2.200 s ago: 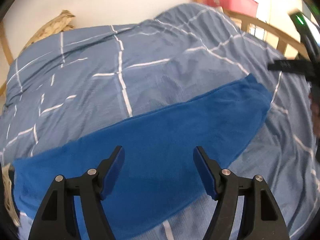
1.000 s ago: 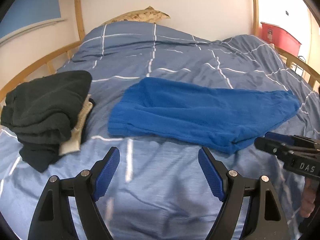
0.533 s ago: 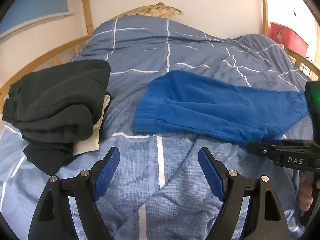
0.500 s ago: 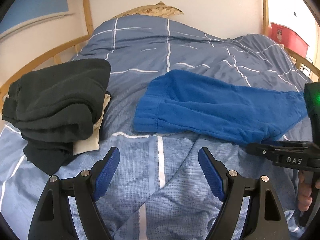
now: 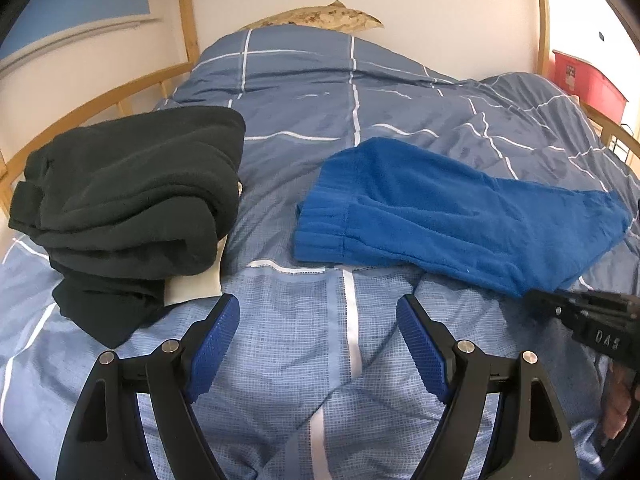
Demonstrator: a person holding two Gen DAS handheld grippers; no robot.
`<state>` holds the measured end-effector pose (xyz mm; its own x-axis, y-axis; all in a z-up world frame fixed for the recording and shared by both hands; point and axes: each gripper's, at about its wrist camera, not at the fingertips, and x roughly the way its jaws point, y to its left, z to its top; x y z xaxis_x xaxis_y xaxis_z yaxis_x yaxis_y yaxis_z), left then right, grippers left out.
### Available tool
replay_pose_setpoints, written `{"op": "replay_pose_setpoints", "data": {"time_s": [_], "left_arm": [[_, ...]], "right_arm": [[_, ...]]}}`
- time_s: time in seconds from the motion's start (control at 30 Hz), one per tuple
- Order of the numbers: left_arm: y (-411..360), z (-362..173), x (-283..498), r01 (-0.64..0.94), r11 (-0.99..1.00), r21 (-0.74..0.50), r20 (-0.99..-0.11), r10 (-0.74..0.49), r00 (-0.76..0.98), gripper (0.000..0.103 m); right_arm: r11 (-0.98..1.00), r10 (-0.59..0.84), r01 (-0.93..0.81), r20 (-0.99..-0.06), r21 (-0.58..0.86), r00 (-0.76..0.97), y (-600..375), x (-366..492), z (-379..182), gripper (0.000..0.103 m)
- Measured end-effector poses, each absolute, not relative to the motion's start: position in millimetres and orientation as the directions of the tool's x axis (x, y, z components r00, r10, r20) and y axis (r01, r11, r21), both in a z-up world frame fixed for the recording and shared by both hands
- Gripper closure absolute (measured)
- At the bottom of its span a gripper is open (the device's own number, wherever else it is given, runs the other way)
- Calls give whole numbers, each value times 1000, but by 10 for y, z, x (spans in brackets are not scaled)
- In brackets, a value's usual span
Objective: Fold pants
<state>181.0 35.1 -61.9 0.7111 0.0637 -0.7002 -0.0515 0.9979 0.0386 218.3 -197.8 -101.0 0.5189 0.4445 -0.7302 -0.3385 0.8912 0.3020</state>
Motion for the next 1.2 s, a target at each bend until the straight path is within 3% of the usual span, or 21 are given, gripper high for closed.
{"op": "replay_pose_setpoints", "data": {"time_s": [0.2, 0.37, 0.53, 0.63, 0.77, 0.87, 1.0, 1.13, 1.2], "left_arm": [[374, -607, 1880, -10, 997, 75, -678, 58, 733, 26], [484, -631, 2067, 15, 1000, -1, -681, -11, 732, 30], [457, -727, 2309, -29, 999, -25, -696, 4, 718, 30], [372, -693, 2468, -82, 996, 32, -670, 82, 738, 30], [301, -505, 2693, -37, 997, 62, -636, 68, 768, 29], [350, -385, 2968, 21, 999, 32, -664, 6, 747, 29], [225, -426, 3259, 58, 989, 137, -716, 59, 696, 30], [259, -393, 3189, 42, 998, 46, -709, 3, 705, 29], [302, -400, 3133, -6, 999, 52, -694, 40, 719, 30]], "right_arm": [[906, 406, -334, -758, 261, 510, -1958, 2054, -1060, 92], [926, 368, -280, -763, 252, 532, -1935, 2024, -1068, 92], [931, 364, -245, -762, 273, 535, -1936, 2027, -1144, 92], [931, 363, -246, -766, 270, 531, -1933, 2037, -1165, 92], [938, 345, -237, -773, 255, 533, -1914, 2038, -1142, 92], [949, 315, -190, -785, 252, 533, -1885, 2062, -1102, 92], [968, 250, -124, -809, 217, 532, -1801, 2114, -1103, 92], [969, 242, -90, -801, 231, 547, -1817, 2067, -1098, 89], [969, 241, -87, -802, 231, 547, -1831, 2056, -1096, 89]]}}
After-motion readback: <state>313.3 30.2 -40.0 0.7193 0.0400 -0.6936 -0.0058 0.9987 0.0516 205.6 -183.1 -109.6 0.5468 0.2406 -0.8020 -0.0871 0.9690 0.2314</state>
